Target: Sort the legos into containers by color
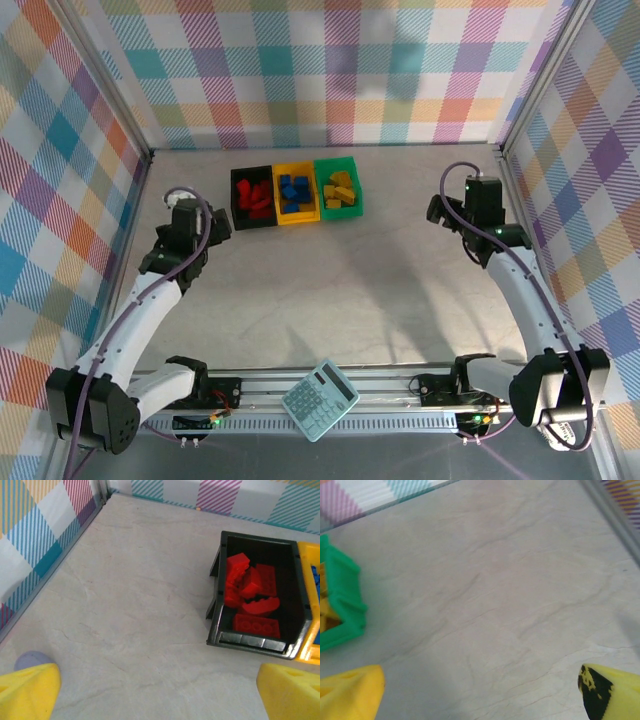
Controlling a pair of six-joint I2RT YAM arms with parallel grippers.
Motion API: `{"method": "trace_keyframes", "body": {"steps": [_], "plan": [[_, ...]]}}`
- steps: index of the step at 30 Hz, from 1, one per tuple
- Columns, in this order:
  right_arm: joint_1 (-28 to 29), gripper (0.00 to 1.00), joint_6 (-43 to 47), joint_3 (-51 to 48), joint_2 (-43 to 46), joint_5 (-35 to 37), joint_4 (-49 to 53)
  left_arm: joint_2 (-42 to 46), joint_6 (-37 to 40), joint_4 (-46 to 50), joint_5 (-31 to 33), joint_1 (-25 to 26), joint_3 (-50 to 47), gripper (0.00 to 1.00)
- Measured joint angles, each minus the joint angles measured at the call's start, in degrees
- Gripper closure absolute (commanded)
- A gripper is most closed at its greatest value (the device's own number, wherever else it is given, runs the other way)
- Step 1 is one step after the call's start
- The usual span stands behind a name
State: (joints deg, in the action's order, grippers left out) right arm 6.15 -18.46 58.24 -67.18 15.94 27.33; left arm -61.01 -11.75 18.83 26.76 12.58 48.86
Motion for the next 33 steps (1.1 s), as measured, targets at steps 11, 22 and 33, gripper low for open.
{"method": "trace_keyframes", "body": {"steps": [11, 22, 33], "plan": [[0.00, 0.01, -0.22, -6.99, -1.42, 12.59, -7.26, -1.95, 3.41, -24.59, -0.79, -2.40, -16.02, 0.00], [-0.15, 0.01, 9.40, -21.84, -0.55, 11.93, -26.08, -9.60, 9.94, -51.12, -1.18, -3.69, -29.14, 0.00], [-0.76, 0.01, 12.44, -25.35, -0.61, 6.97, -35.52, -23.04, 11.52, -73.24, -5.64, -4.33, -33.20, 0.00]]}}
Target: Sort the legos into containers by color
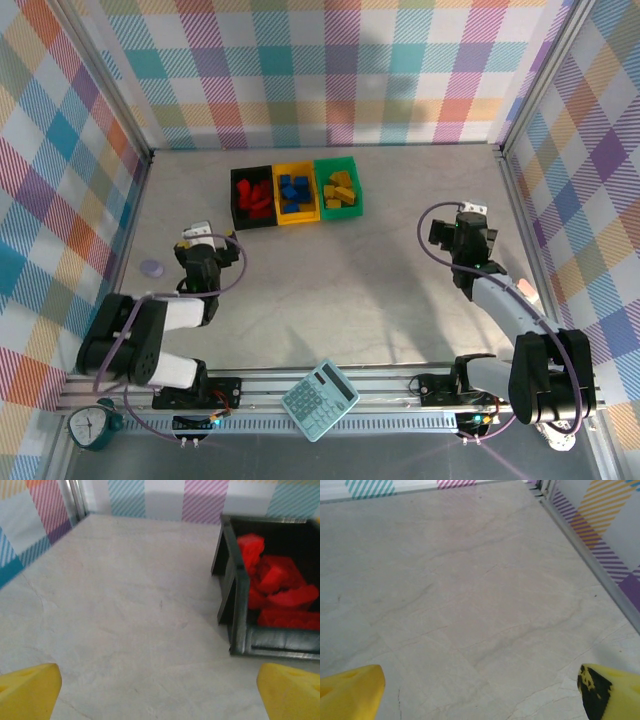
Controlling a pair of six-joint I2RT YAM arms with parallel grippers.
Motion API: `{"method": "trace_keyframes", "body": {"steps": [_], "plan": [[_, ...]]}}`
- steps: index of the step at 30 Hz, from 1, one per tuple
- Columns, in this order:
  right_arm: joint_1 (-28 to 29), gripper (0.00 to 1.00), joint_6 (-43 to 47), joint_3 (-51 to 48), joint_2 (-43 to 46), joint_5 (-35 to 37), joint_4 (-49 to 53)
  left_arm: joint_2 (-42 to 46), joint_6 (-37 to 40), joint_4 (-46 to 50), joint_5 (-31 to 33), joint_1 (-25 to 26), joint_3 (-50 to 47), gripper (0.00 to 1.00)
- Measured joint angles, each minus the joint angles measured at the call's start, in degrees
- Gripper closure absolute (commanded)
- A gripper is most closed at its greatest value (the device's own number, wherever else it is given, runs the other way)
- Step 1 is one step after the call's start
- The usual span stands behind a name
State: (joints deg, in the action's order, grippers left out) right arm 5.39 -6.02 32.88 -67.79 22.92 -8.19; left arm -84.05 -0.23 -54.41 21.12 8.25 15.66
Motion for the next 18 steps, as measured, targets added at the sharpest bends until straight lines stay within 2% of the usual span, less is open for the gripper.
{"method": "trace_keyframes", "body": {"steps": [4, 11, 18], "plan": [[-0.42, 0.01, 1.46, -1.57, -0.04, -3.34, -2.99, -6.84, 1.25, -2.51, -3.10, -0.15, -0.63, 0.00], [-0.96, 0.01, 2.71, -3.50, -4.72, -7.41, -10.86, -6.84, 1.33, 2.62, -9.46, -3.43, 7.67, 0.00], [-1.64, 0.01, 4.52, -6.56, -14.69, -13.33, -24.06, -6.86, 1.33, 4.98, -11.52, -3.69, 7.82, 0.00]]}}
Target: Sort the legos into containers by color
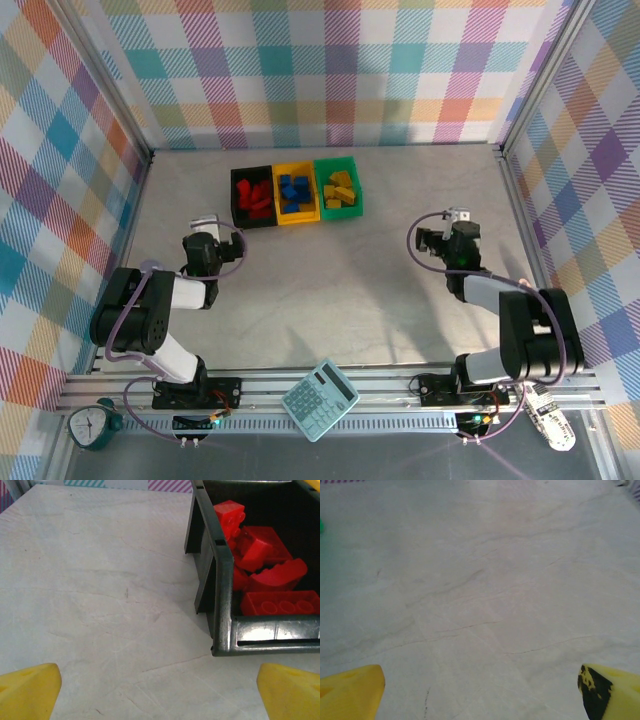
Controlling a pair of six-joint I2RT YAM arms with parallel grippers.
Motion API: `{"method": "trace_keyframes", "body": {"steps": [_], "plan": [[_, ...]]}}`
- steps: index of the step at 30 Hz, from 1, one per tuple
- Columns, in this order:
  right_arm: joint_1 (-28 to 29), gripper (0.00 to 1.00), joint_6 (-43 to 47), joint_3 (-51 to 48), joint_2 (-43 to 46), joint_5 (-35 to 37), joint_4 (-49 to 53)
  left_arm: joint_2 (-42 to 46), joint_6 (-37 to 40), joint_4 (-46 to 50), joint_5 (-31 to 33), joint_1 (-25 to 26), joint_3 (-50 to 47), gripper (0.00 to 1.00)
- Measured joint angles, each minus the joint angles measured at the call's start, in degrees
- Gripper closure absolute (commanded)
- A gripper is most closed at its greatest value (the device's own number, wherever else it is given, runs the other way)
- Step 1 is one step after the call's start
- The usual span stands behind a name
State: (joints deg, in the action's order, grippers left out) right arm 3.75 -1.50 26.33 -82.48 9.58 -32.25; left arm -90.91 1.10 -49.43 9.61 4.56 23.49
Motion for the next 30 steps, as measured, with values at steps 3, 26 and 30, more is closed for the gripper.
{"method": "trace_keyframes", "body": {"steps": [3, 26, 30], "plan": [[-1.88, 0.01, 0.72, -1.36, -3.96, -6.01, -5.09, 0.00, 0.00, 0.02, -0.17, 0.00, 0.00, 0.00], [-5.18, 0.01, 0.74, -2.45, -5.25, -14.64, -11.87, 0.00, 0.00, 0.02, -0.17, 0.00, 0.00, 0.00], [-5.18, 0.01, 0.74, -2.45, -5.25, -14.64, -11.87, 0.00, 0.00, 0.02, -0.17, 0.00, 0.00, 0.00]]}}
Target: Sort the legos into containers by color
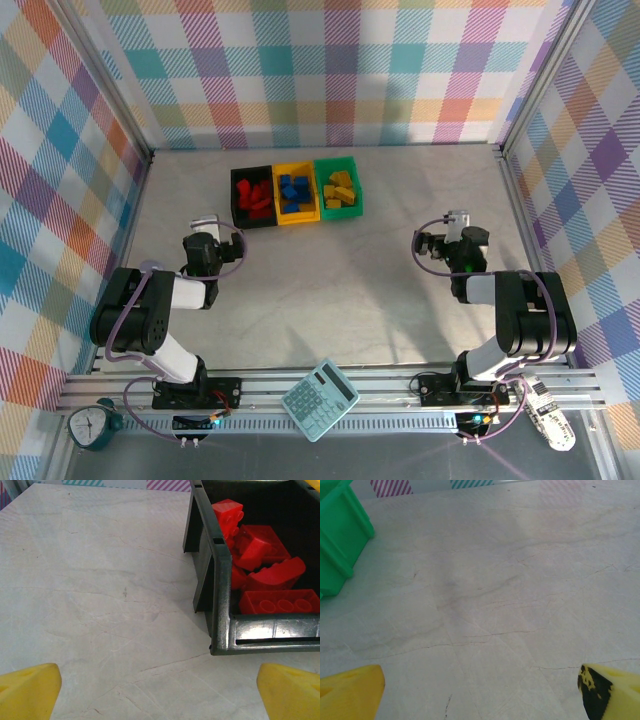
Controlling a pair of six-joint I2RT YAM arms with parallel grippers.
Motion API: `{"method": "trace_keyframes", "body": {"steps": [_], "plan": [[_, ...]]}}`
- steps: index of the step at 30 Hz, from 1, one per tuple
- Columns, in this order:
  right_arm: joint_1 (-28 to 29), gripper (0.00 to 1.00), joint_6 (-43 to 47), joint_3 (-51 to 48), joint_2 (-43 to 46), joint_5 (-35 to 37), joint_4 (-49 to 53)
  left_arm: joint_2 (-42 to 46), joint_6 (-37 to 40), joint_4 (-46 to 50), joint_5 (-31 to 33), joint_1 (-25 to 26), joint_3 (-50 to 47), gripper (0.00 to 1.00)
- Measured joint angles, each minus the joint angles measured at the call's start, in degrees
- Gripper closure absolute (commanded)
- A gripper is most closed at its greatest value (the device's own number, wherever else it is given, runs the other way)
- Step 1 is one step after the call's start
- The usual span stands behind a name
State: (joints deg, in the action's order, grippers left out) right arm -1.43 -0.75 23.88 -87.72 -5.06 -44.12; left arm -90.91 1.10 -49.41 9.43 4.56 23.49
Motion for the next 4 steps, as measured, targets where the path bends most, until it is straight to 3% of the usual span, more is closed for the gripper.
{"method": "trace_keyframes", "body": {"steps": [4], "plan": [[0.00, 0.01, 0.00, 0.00, 0.00, 0.00, 0.00, 0.00, 0.00, 0.00, 0.00, 0.00, 0.00, 0.00]]}}
